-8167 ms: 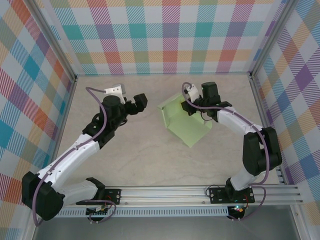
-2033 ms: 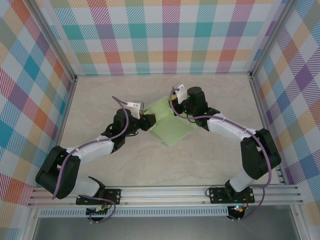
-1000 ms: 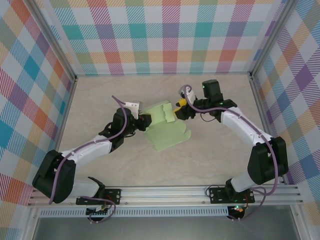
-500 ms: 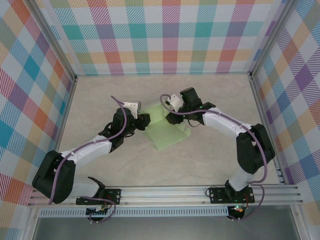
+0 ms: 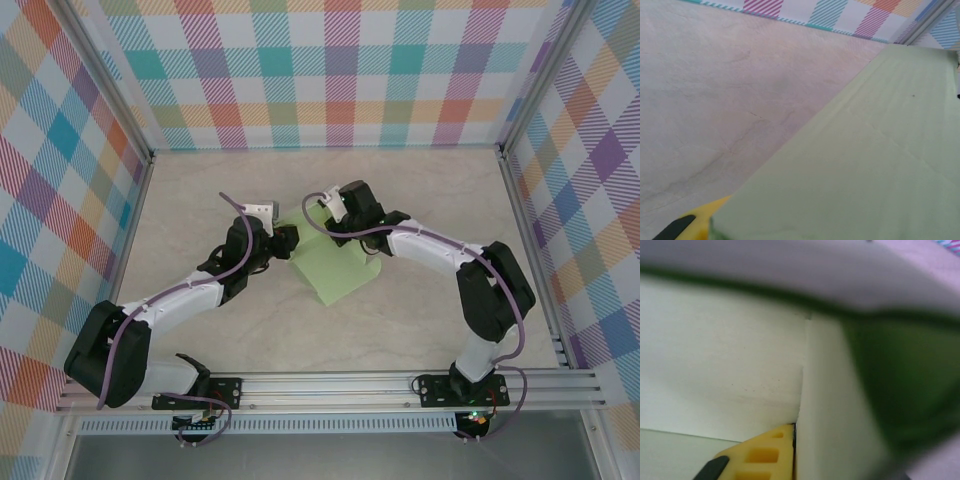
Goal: Fold the paper box
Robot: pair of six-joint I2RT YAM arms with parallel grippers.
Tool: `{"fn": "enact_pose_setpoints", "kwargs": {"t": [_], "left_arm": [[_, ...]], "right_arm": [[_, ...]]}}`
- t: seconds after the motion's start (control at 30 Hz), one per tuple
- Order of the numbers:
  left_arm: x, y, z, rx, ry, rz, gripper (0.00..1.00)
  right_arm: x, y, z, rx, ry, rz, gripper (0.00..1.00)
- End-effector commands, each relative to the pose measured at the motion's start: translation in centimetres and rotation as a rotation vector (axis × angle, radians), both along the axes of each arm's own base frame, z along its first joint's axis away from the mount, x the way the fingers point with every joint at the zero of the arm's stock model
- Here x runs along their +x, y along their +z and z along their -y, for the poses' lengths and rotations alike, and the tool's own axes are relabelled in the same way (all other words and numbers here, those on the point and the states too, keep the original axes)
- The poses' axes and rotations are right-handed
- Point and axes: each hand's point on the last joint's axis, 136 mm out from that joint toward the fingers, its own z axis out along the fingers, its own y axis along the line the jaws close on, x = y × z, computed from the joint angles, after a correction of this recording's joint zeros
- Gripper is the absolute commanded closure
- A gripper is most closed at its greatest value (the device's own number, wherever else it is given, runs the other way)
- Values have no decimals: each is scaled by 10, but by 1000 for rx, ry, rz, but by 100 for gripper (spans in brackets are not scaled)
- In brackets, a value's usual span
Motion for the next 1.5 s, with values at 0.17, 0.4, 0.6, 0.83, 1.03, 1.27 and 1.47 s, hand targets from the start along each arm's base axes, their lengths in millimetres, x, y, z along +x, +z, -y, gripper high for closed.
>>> {"fn": "enact_pose_setpoints", "kwargs": {"t": [0.17,0.4,0.6,0.83,1.03,1.27,1.47], "left_arm": [[-7,22,23,-71,-64,36,68],[-9,20,31,-70,-80,33,68],[-10,17,33,-65,-87,25,68],[-10,15,33,-62,-88,22,68],[-10,12,27,-38,-63,21,68],[-9,9,18,4,-29,22,68],[-7,7,17,25,-23,20,68]], "right_arm": [[27,3,11,-2,-135,152,100],[31,2,3,39,-127,184,82],[36,0,3,42,-150,201,100],[45,-7,14,74,-277,186,91],[35,3,2,188,-146,163,70],[15,23,-1,260,50,175,58],[2,46,0,285,127,201,54]]}}
